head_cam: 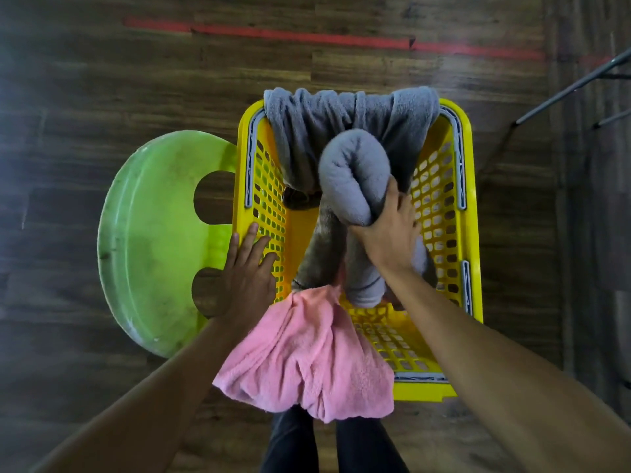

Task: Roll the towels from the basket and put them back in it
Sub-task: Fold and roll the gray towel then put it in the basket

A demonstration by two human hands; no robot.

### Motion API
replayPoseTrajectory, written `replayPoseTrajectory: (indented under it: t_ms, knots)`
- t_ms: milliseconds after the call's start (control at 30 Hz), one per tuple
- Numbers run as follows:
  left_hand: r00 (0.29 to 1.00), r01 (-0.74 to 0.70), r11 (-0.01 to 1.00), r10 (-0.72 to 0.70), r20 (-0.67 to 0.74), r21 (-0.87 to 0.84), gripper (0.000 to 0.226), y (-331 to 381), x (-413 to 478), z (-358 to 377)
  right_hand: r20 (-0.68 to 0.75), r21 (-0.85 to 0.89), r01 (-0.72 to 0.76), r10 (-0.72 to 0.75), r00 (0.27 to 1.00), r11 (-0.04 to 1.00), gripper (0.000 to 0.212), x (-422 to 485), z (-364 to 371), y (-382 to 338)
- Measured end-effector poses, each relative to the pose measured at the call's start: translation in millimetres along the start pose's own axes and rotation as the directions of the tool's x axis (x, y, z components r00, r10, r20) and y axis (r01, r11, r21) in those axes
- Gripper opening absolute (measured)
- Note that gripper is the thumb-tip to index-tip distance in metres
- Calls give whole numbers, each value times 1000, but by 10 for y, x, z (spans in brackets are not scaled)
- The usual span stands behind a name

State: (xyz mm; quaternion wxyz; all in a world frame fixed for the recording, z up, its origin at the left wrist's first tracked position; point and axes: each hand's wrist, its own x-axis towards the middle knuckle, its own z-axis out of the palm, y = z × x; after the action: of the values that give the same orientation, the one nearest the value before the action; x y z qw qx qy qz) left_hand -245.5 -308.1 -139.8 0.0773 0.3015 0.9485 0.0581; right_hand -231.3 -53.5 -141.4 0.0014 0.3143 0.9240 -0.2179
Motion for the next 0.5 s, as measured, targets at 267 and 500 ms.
replayPoseTrajectory:
  t_ms: [267, 500]
  knots:
    - [999, -4, 996, -1, -55, -89, 26, -16, 20, -6, 262, -304, 587, -526, 809, 750, 99, 565, -173, -455]
    - [999, -5, 998, 2, -46, -66, 27, -14, 16, 23, 598, -318, 728, -467, 651, 608, 106, 813, 220, -136]
